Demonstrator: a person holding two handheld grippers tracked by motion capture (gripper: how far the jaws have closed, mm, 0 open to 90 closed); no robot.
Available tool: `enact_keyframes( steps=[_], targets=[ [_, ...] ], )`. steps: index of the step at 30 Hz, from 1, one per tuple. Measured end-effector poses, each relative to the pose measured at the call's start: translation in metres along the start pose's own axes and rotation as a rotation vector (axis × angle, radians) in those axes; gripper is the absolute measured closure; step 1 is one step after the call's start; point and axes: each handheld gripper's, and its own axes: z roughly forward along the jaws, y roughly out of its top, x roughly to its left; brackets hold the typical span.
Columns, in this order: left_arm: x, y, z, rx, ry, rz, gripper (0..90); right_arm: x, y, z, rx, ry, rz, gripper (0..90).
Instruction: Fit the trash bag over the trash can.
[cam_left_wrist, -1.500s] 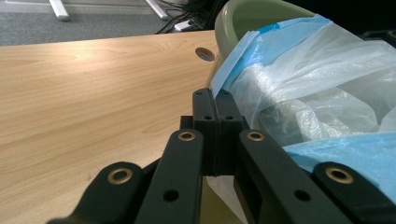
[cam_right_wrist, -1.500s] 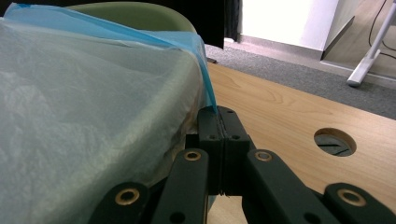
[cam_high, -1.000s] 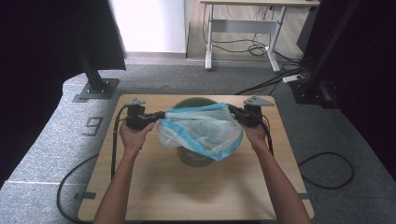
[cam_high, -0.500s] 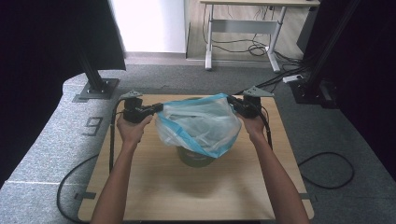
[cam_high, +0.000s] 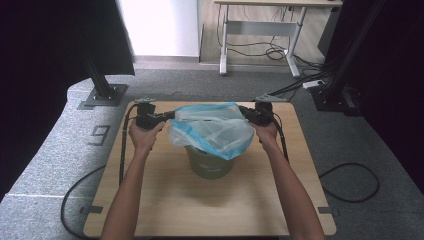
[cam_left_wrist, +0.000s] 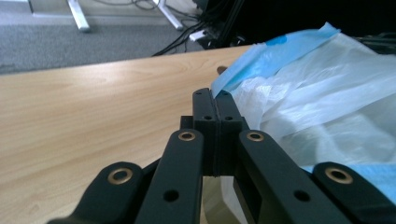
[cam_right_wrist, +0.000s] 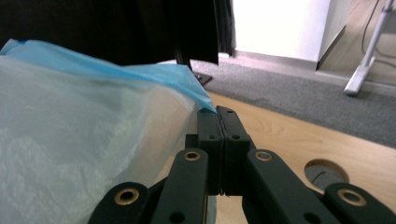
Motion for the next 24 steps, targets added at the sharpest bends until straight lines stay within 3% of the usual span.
enact_keyframes(
  steps=[3,12,24],
  targets=[
    [0.002,-0.004,0.007,0.030,0.016,-0.013,89.7,-0.001,-0.002,0.004,0.030,0.018,0.007,87.7],
    [0.005,-0.013,0.020,0.084,-0.002,-0.031,89.8,-0.002,-0.012,0.015,0.094,0.045,0.033,88.5],
    [0.005,-0.026,0.024,0.108,-0.037,-0.030,89.9,0.002,-0.025,0.022,0.142,0.067,0.026,88.9]
  ],
)
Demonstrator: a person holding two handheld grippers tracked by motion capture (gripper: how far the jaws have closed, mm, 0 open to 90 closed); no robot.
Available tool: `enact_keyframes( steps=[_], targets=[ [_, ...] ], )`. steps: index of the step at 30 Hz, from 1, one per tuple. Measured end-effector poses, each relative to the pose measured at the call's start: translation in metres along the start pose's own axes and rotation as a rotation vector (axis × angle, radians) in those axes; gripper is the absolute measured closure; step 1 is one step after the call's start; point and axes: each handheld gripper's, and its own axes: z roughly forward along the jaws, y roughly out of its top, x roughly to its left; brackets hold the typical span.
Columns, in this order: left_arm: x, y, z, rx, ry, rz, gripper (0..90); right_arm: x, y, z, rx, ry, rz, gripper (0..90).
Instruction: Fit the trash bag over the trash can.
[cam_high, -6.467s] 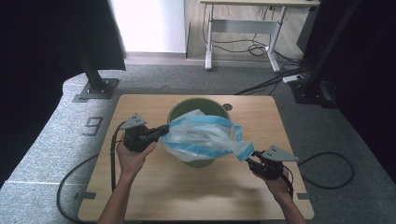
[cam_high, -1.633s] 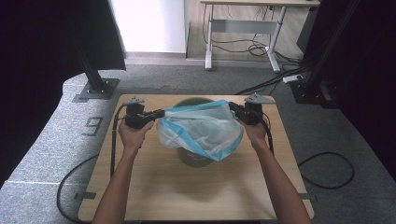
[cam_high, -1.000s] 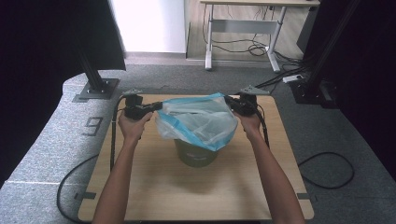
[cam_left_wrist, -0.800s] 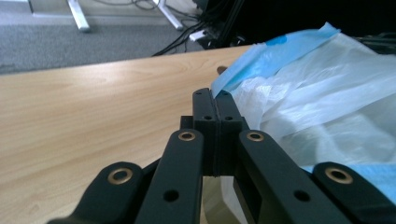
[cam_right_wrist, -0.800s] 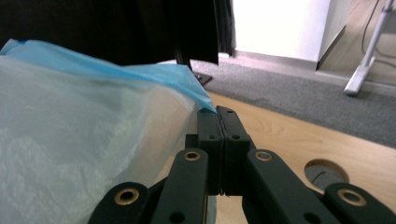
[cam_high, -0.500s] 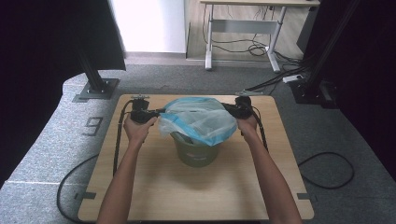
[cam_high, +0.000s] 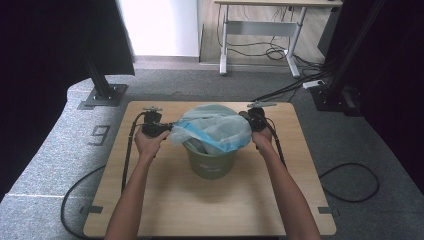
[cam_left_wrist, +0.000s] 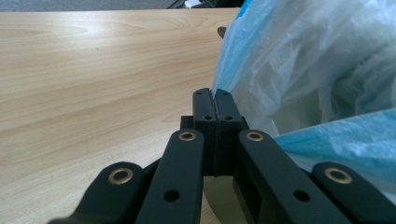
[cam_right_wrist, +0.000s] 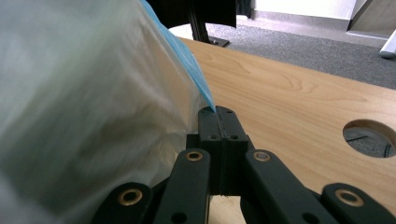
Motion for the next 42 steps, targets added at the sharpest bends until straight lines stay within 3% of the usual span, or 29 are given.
enact_keyframes(
  steps=[5,12,15,19,22,25,26,30,33,35,38,39,40,42],
  targets=[
    [0.000,-0.005,0.000,0.017,0.011,0.007,89.9,-0.003,-0.009,0.000,0.025,-0.010,0.011,89.0],
    [-0.001,-0.010,0.000,0.017,0.005,0.006,89.9,-0.004,-0.017,-0.003,0.021,-0.005,0.012,89.0],
    [-0.003,-0.009,-0.001,0.008,0.001,0.010,89.9,-0.007,-0.015,-0.014,-0.014,-0.045,0.023,87.9],
    [-0.005,-0.008,-0.004,0.001,0.001,0.018,89.8,-0.006,-0.006,-0.034,-0.073,-0.098,0.005,71.6],
    [-0.006,-0.007,-0.006,-0.012,0.003,0.019,89.8,-0.004,0.000,-0.049,-0.111,-0.182,-0.002,55.0],
    [-0.006,-0.007,-0.008,-0.012,0.006,0.021,89.8,-0.007,0.003,-0.058,-0.141,-0.219,0.015,50.5],
    [-0.007,-0.007,-0.008,-0.014,0.007,0.021,89.8,-0.013,0.003,-0.068,-0.162,-0.247,0.051,49.4],
    [-0.008,-0.006,-0.010,-0.020,0.007,0.023,89.8,-0.018,0.002,-0.084,-0.182,-0.221,0.077,49.6],
    [-0.007,-0.006,-0.011,-0.016,0.010,0.031,89.8,-0.012,0.002,-0.095,-0.195,-0.189,0.052,48.3],
    [-0.008,-0.006,-0.012,-0.017,0.016,0.035,89.8,0.004,-0.001,-0.111,-0.178,-0.142,-0.005,45.8],
    [-0.010,-0.006,-0.014,-0.020,0.017,0.038,89.8,0.021,-0.004,-0.123,-0.170,-0.092,-0.031,43.3],
    [-0.010,-0.006,-0.014,-0.020,0.017,0.038,89.8,0.021,-0.004,-0.123,-0.170,-0.092,-0.031,43.3],
    [-0.012,-0.006,-0.015,-0.023,0.018,0.040,89.8,0.036,-0.006,-0.130,-0.173,-0.078,-0.062,41.9],
    [-0.013,-0.006,-0.016,-0.025,0.023,0.042,89.8,0.047,-0.007,-0.136,-0.181,-0.054,-0.064,41.2]
  ],
)
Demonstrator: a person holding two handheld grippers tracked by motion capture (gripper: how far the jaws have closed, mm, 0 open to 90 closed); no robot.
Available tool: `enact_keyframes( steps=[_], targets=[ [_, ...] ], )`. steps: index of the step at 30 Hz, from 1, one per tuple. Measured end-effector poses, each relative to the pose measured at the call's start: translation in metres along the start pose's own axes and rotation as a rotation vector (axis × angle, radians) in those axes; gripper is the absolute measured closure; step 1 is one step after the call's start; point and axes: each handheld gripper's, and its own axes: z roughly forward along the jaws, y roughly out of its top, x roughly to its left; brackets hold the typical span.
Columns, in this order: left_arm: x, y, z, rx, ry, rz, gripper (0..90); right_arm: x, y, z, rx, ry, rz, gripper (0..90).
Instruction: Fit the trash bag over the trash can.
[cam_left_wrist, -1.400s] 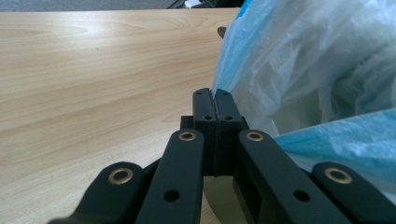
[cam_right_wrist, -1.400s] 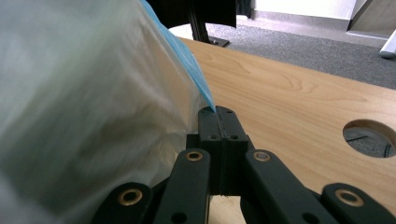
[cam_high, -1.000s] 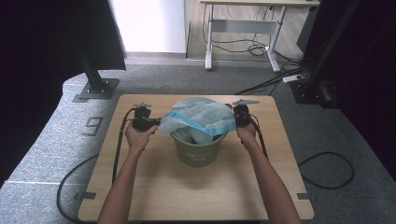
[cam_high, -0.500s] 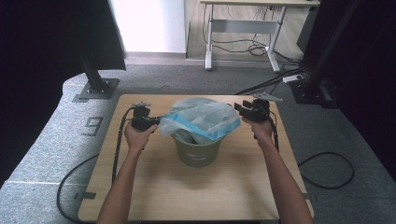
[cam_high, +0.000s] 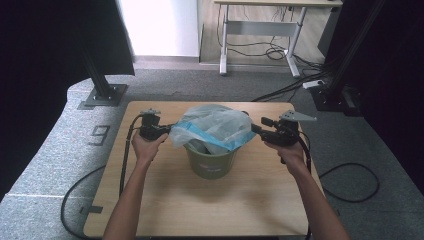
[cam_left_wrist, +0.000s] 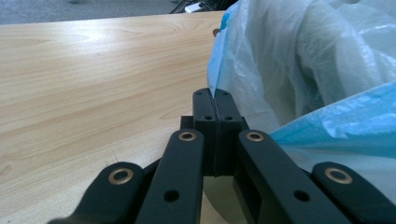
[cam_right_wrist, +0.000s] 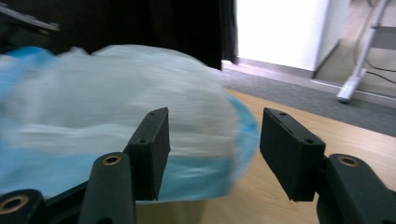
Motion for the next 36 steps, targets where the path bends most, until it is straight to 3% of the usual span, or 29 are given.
enact_keyframes(
  steps=[4,7,11,17,20,24,31,36],
  targets=[
    [-0.001,0.000,-0.002,-0.001,0.004,0.001,89.8,0.019,0.000,-0.005,-0.010,0.050,-0.002,39.6],
    [-0.002,0.000,-0.002,-0.001,0.005,0.002,89.8,0.030,-0.003,0.000,0.024,0.082,-0.004,38.5],
    [-0.001,0.001,-0.003,-0.003,0.005,0.003,89.8,0.041,-0.009,0.006,0.066,0.070,-0.019,42.1],
    [-0.001,0.000,-0.004,-0.008,0.006,0.005,89.8,0.048,-0.015,0.003,0.046,0.073,0.000,60.5],
    [-0.001,0.000,-0.004,-0.011,0.007,0.005,89.8,0.050,-0.016,-0.002,0.037,0.083,0.009,75.1],
    [-0.003,0.000,-0.004,-0.010,0.008,0.006,89.8,0.050,-0.017,-0.005,0.042,0.081,-0.005,87.8],
    [-0.003,0.000,-0.002,-0.008,-0.001,0.003,89.8,0.053,-0.024,-0.011,0.025,0.126,-0.024,88.7],
    [-0.003,-0.003,-0.004,-0.013,-0.009,0.005,89.8,0.057,-0.043,-0.025,0.008,0.175,-0.042,88.9]
  ],
)
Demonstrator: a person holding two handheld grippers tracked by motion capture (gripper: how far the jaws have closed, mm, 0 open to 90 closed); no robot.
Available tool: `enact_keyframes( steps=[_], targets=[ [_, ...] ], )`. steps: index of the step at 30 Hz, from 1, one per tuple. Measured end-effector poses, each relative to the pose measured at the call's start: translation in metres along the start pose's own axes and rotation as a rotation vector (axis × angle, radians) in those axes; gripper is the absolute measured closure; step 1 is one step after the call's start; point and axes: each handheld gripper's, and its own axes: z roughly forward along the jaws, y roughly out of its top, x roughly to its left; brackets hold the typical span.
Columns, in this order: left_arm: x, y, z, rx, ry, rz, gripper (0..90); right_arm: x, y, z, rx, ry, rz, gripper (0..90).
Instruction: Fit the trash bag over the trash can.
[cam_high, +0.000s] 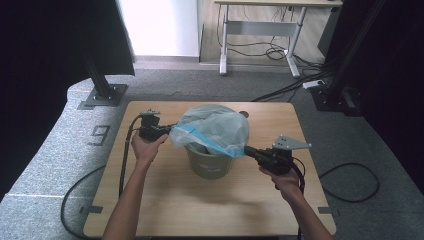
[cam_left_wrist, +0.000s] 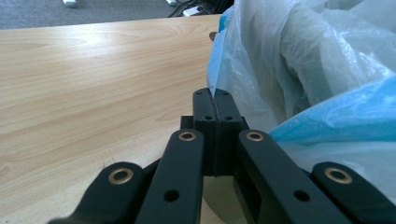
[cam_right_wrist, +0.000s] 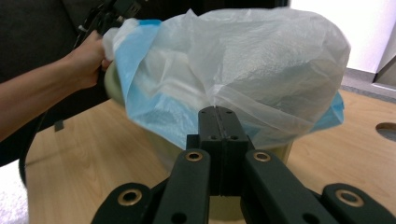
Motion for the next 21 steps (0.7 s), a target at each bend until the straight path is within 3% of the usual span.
enact_keyframes(
  steps=[8,21],
  targets=[
    [0.000,-0.008,-0.007,-0.007,-0.006,0.006,89.9,0.009,-0.018,-0.003,0.014,0.056,-0.034,89.0],
    [0.002,-0.017,-0.005,0.019,-0.002,0.013,89.9,0.011,-0.057,0.022,0.118,0.108,-0.041,89.0]
  ],
)
